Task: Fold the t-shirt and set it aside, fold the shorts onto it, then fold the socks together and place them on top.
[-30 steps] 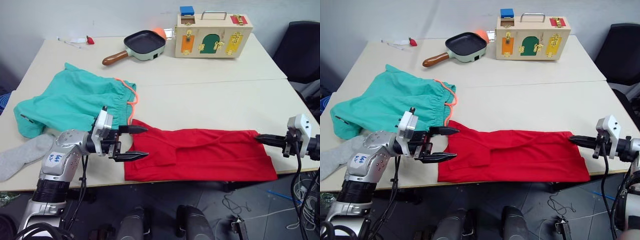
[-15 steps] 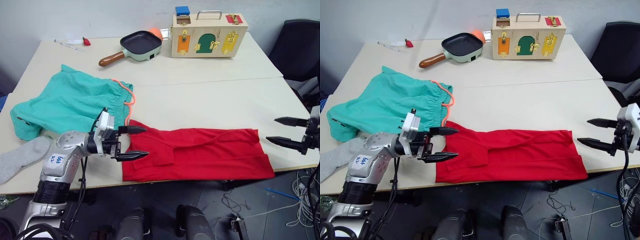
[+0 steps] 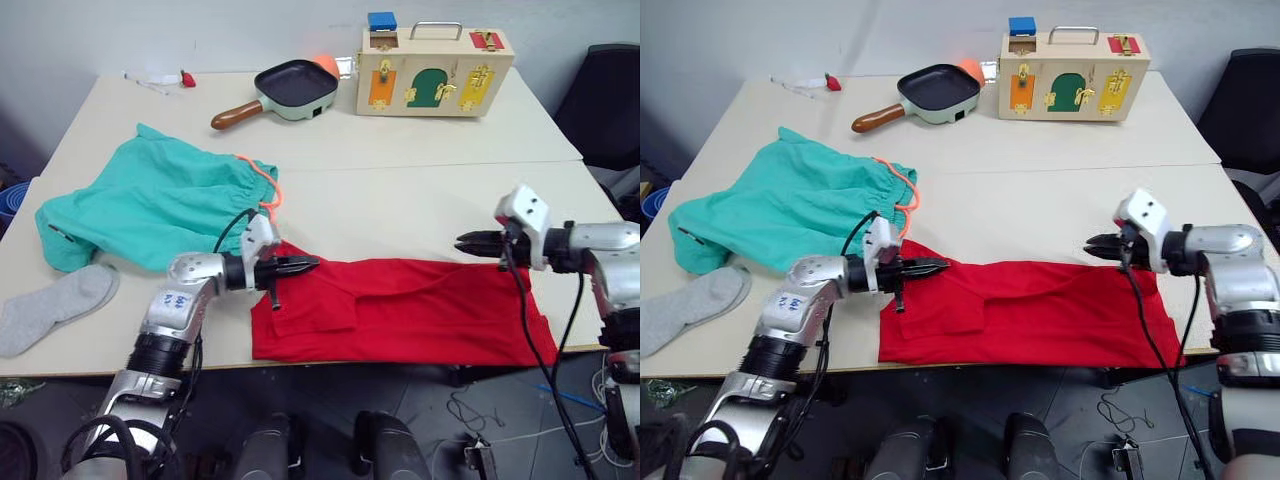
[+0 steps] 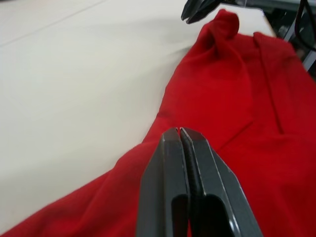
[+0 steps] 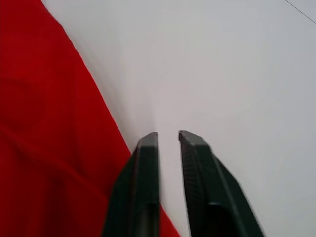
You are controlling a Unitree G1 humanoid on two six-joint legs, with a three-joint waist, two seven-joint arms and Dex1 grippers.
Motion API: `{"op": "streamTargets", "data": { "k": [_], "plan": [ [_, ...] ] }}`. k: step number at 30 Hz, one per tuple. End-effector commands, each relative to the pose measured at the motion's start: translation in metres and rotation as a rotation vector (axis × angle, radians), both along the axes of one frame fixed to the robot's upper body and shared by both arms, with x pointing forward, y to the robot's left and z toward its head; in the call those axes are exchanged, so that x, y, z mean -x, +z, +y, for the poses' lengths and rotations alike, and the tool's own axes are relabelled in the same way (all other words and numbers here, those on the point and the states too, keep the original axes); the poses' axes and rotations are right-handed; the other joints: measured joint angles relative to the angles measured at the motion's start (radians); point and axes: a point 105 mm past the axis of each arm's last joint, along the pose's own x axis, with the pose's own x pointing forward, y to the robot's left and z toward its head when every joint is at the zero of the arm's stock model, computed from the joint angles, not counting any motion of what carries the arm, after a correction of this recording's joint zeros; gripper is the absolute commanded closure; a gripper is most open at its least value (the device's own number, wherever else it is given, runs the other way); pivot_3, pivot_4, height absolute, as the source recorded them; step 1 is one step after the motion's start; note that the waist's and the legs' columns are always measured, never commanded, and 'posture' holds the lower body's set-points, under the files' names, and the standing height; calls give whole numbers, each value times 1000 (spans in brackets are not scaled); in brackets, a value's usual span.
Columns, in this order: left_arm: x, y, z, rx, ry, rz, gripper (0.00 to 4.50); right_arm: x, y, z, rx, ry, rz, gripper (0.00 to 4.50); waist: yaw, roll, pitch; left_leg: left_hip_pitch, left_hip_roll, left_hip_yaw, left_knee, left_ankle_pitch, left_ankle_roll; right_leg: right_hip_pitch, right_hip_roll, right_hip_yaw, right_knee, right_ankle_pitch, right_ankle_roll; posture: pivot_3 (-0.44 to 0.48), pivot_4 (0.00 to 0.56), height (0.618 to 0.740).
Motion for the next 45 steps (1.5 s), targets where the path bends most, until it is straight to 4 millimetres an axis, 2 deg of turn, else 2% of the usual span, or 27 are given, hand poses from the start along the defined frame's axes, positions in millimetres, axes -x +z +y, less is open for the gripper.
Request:
{"op": "streamTargets", "data": {
  "k": [1, 8, 14, 19, 22, 27, 30, 34, 37, 41, 45],
  "plan": [
    [-4, -4, -7, -31, 17, -26, 4500, -2, -3, 0, 84, -3, 34, 4466, 1, 0, 0, 0, 0, 0, 0, 0, 0, 0, 0, 0, 1, 0, 0, 0, 150, 740],
    [-9, -13, -2, -55, 80, 14, 4500, 12, -1, -6, 111, 33, 86, 4466, 2, 0, 0, 0, 0, 1, 0, 1, 1, 0, 0, -2, 1, 0, 0, 0, 150, 740],
    [-9, -20, 2, -64, 106, 46, 4500, 28, -16, -23, 128, 11, 146, 4466, 2, 0, 0, 0, 0, 0, 0, 1, 1, 1, 0, -2, 0, 0, 0, 0, 150, 740],
    [-9, -23, 5, -63, 113, 62, 4500, 50, -23, -45, 128, -33, 227, 4466, 5, 0, 0, 0, 0, 0, 1, 1, 1, 1, 0, -2, -1, 0, 0, 0, 150, 740],
    [-8, -25, 6, -61, 109, 69, 4500, 71, -27, -57, 123, -38, 297, 4466, 6, 0, 0, 0, 0, 0, 1, 1, 1, 1, -1, -2, -1, 0, 0, 0, 150, 740],
    [-8, -23, 7, -57, 102, 63, 4500, 103, -19, -65, 47, -26, 388, 4466, 6, 0, 0, 0, 0, -1, 0, 1, 1, 2, -1, -1, -1, 0, 0, 0, 150, 740],
    [-7, -16, 6, -33, 79, 28, 4500, 102, -9, -67, -2, -46, 299, 4466, 2, 0, 0, 1, 0, -1, 0, 0, 1, 2, -1, -1, -1, 0, 0, 0, 150, 740],
    [2, 1, 2, 32, -1, -31, 4500, 90, 16, -43, -181, 22, 58, 4466, 4, -1, 0, 1, 1, -1, 0, 0, 0, 2, 0, -1, -1, 0, 0, 0, 150, 740],
    [6, 8, -2, 65, -30, -37, 4500, 81, 8, -16, -247, 42, -24, 4466, 5, -1, -1, 1, 1, -1, 0, 0, 0, 2, -1, -1, -1, 0, 0, 0, 150, 740],
    [6, 1, -7, 49, 6, -6, 4500, 62, -19, 24, -299, 6, -143, 4466, 7, -2, -1, 1, 1, -1, 0, 0, 0, 2, -1, -1, -1, 0, 0, 0, 150, 740],
    [-2, -9, -4, 42, 123, 32, 4500, 61, -42, 43, -317, -3, -204, 4466, 9, -2, -1, 0, 0, -1, 0, 0, 0, 1, 0, -1, -1, 0, 0, 0, 150, 740]
  ]
}}
